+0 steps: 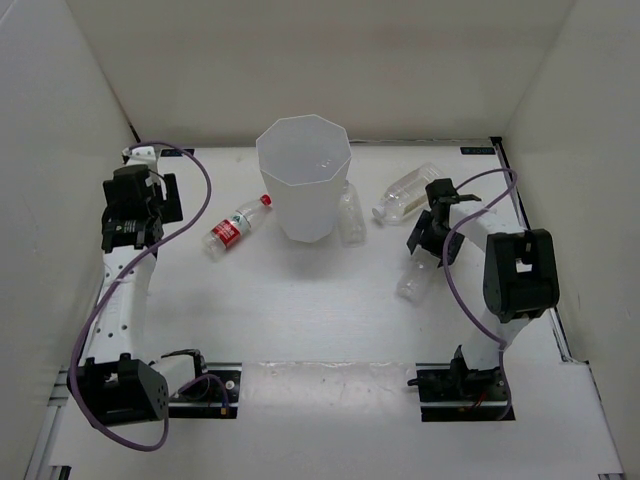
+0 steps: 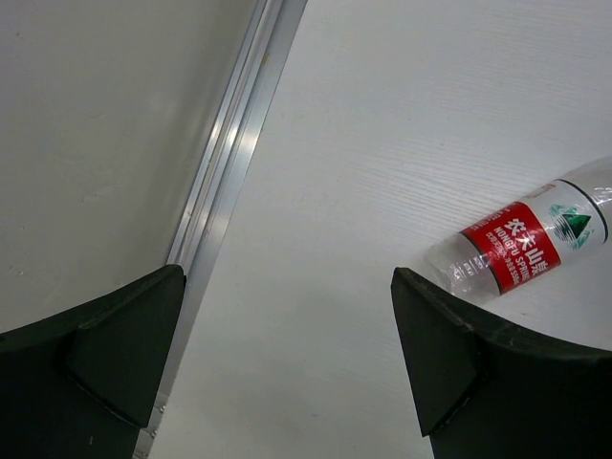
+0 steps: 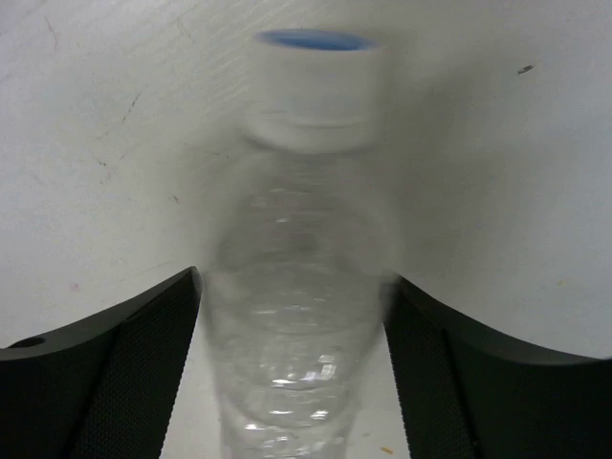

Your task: Put the plastic bottles in the bin

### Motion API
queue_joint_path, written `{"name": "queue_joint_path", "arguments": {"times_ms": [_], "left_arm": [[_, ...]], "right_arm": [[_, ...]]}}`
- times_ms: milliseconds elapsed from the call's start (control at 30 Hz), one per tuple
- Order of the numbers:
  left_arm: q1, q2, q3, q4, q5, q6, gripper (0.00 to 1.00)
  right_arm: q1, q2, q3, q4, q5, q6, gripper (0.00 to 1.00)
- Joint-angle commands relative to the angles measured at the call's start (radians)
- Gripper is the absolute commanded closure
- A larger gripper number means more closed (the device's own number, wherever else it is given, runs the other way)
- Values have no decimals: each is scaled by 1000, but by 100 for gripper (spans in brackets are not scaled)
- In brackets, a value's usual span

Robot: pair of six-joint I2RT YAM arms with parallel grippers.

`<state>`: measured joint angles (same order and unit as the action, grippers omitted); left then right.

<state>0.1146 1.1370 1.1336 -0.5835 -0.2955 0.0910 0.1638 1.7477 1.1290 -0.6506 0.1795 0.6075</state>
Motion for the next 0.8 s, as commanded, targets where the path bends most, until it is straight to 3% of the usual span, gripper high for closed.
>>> {"name": "queue_joint_path", "arguments": {"times_ms": [0,67,100,300,500,767], "left_arm": [[8,-25,22,-18,32,-14,0],[17,-25,22,-27,32,-23,0],[17,-25,22,-27,32,-23,0],[26,-25,22,-45,41,-23,0],[45,-34,-18,-45,41,-14,0],[63,-52,-37,-55,41,-14,0]], "right_arm": [[-1,1,-23,37,-12,1,31],[-1,-19,-23,58,9,1,44],[-1,-19,-34,58,20,1,55],[8,-37,3,68,67,-35,78],[29,-146,81,104,175,-45,81],[103,-257,346,134,325,-140,84]]}}
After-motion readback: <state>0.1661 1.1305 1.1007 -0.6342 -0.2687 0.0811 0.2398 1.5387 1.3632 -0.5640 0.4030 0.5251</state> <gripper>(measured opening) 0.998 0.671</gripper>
